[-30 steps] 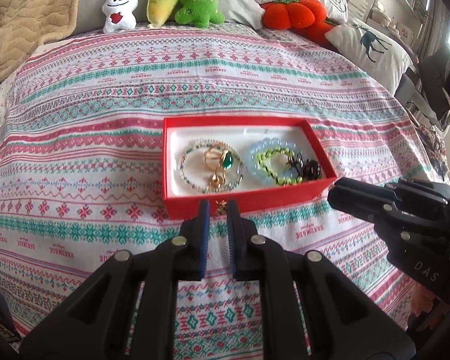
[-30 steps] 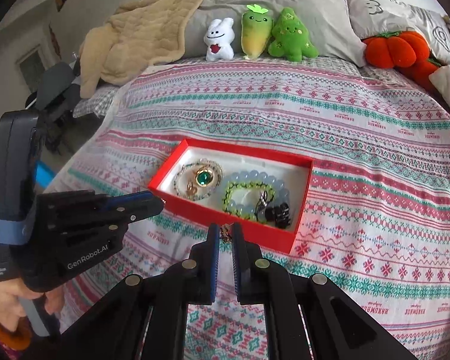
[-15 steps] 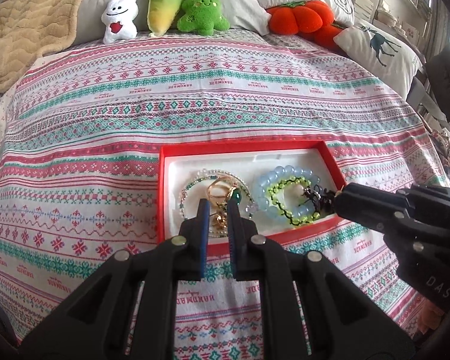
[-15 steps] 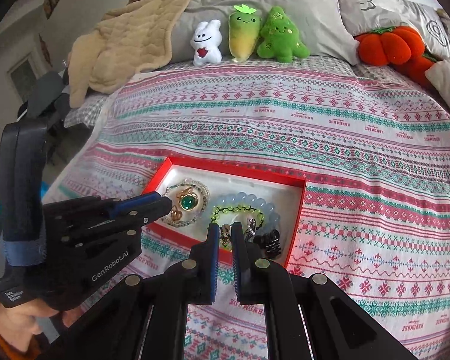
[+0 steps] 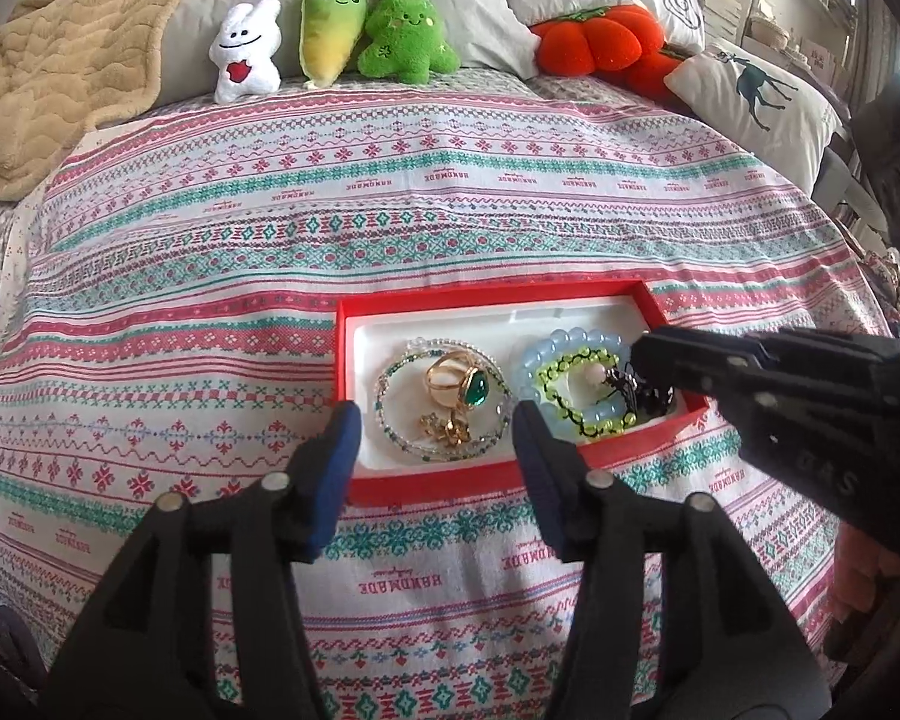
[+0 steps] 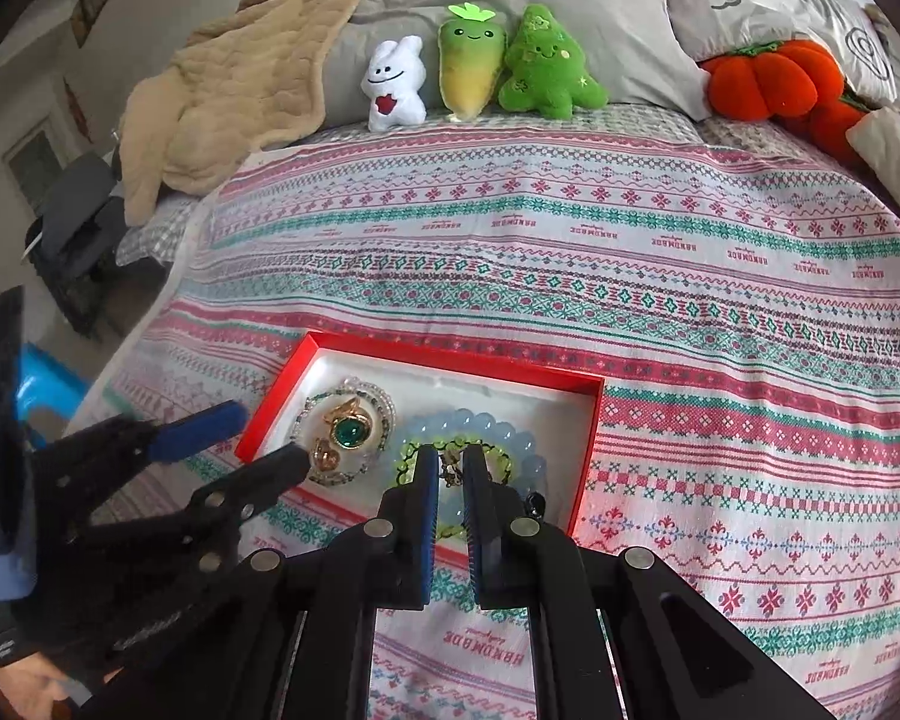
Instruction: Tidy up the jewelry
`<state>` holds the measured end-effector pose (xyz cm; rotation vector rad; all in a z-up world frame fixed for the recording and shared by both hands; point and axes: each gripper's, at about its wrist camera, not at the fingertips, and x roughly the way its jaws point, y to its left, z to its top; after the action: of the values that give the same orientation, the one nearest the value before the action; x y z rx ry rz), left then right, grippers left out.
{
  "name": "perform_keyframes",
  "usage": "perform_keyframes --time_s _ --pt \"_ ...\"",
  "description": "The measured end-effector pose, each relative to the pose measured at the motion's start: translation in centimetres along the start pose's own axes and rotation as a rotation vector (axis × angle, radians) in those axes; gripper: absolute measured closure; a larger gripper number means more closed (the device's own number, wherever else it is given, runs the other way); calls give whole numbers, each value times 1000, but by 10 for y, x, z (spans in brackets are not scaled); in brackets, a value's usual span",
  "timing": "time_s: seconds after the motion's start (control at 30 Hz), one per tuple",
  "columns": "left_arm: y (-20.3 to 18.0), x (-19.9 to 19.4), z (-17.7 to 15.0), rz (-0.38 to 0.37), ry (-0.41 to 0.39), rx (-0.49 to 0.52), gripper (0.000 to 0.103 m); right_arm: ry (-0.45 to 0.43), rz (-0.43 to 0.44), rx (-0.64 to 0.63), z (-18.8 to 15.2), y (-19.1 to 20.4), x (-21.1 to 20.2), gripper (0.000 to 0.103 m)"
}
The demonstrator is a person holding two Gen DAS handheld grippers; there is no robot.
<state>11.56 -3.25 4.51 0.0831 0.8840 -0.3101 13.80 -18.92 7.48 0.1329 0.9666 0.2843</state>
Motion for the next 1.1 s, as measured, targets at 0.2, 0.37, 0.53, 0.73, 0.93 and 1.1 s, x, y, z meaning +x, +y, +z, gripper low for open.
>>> perform_keyframes --time_s 0.2,0.37,0.53,0.73,0.93,1.1 --pt "5 -6 -7 9 20 9 37 14 -23 -3 1 1 8 94" --pt "9 -12 -9 9 28 -14 23 13 -38 -22 1 7 7 87" --pt "10 -18 -10 27 44 -29 17 4 -51 -37 -2 12 -5 76" --pt "12 -22 -23 78 78 -47 6 -40 -78 -44 -11 10 -29 27" --pt "16 -26 -43 138 112 -47 1 0 -121 -17 -29 2 -42 19" --pt "19 -26 -56 160 150 -64 1 35 -154 4 -50 -7 -48 1"
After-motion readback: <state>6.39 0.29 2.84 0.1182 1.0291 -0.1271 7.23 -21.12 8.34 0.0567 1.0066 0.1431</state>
